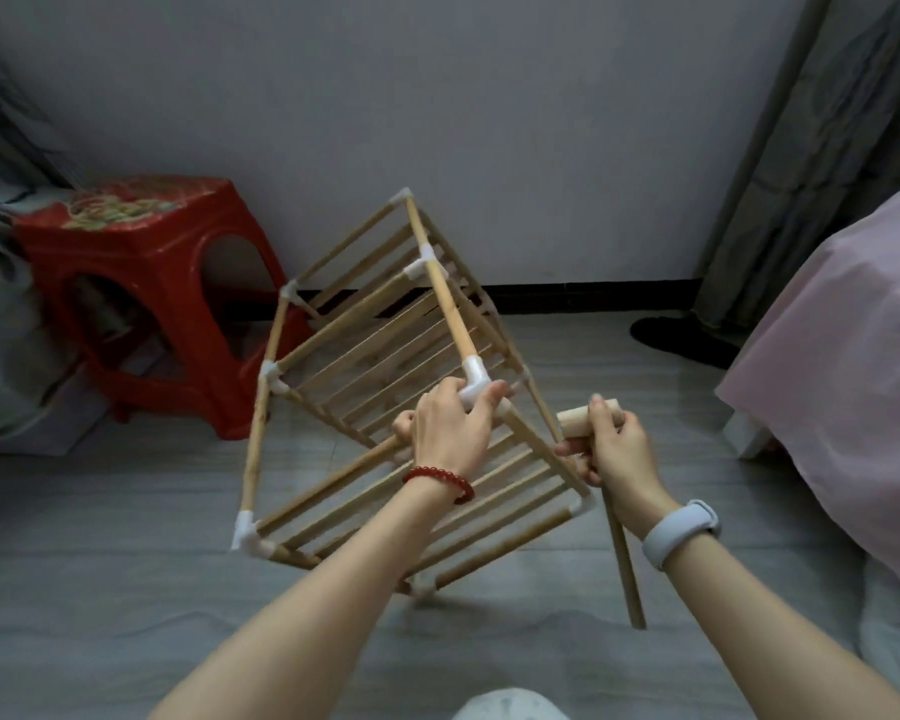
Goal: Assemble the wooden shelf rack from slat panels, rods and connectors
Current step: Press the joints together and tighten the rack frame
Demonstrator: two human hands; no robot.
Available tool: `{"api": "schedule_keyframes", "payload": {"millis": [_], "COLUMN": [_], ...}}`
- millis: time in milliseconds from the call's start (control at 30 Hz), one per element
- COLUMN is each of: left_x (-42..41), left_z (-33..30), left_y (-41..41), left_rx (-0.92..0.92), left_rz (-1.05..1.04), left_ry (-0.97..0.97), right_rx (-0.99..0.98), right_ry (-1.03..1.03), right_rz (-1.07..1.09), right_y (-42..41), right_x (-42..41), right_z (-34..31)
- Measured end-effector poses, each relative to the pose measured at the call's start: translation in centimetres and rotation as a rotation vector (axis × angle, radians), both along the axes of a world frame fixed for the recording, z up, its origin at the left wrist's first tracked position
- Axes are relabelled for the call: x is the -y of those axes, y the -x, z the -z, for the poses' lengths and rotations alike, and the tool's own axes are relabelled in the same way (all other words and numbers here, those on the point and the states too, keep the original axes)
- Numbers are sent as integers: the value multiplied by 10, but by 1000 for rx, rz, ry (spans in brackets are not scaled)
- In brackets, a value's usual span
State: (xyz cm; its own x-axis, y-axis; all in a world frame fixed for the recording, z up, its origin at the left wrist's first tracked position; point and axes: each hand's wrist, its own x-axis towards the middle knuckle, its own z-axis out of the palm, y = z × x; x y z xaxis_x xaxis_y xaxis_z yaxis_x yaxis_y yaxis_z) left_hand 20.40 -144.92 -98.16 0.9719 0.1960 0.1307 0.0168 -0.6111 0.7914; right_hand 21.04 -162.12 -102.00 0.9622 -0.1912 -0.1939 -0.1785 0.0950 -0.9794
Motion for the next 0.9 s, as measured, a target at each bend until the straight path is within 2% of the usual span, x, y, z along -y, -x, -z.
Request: {"api": "schedule_keyframes", "payload": {"millis": [200,367,500,533,567,633,667,767,800,833,900], "left_x": [-13,-5,14,16,17,10,3,-31,-42,-53,-68], "left_z": [-1,53,74,75,75,79,79,72,71,70,76], "left_y": [26,54,61,59,58,53,50,34,26,17,6], "left_rx": [-111,-317,-471,-523,-586,-592,-475,126,198,143,-48], "left_rz": [-134,-131,37,89,169,288,289,209,255,345,508], "left_ry": [562,847,919,831,663,234,57,-380,-529,-646,-831], "right_rx": [83,-2,17,33,36,35,50,150,176,181,150], "right_ry": [60,56,325,369,413,481,498,533,557,611,843], "right_rz": [-50,-171,-177,-179,-188,-207,-210,-182,-188,-228,-409], "right_y": [-14,1,6,5,6,9,11,17,19,21,22], "right_x": [-45,-60,-45,-39,-32,-20,-16,-10,-8,-4,3], "right_z": [-37,-23,-4,-1,4,14,17,21,18,15,4]}}
